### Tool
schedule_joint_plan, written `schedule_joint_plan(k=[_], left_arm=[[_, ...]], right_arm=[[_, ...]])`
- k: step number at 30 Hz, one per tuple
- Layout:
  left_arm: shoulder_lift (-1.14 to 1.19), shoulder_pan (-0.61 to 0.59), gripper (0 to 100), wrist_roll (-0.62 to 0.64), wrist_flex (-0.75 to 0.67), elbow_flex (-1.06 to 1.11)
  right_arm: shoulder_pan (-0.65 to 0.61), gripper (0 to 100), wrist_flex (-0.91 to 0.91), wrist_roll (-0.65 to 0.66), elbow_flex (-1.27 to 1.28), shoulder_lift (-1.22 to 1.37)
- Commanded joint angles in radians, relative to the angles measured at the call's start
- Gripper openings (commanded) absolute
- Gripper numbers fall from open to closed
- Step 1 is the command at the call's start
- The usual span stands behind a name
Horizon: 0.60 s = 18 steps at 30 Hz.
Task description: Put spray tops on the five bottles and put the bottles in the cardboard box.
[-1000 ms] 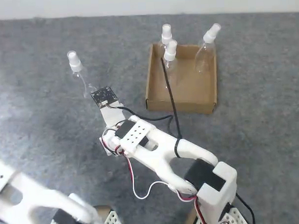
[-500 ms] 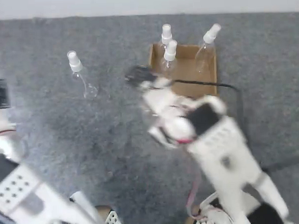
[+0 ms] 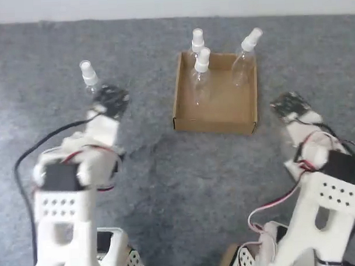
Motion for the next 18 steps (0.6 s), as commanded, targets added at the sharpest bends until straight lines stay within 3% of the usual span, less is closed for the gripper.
schedule_joint_plan(k=[1, 7, 13, 18], left_arm=[[0.141, 0.118, 4, 0.124, -0.114, -0.044], [0.358, 0.121, 4, 0.166, -0.281, -0.042], [0.552, 0.123, 4, 0.250, -0.436, -0.042], [0.694, 0.132, 4, 0.295, -0.548, -0.012]], right_arm=[[0.120, 0.6, -0.174, 0.061, 0.094, -0.018], [0.166, 0.6, -0.314, 0.066, 0.164, 0.088], [0.162, 0.6, -0.559, -0.072, 0.135, 0.364], [0.157, 0.6, -0.633, -0.104, 0.049, 0.588]])
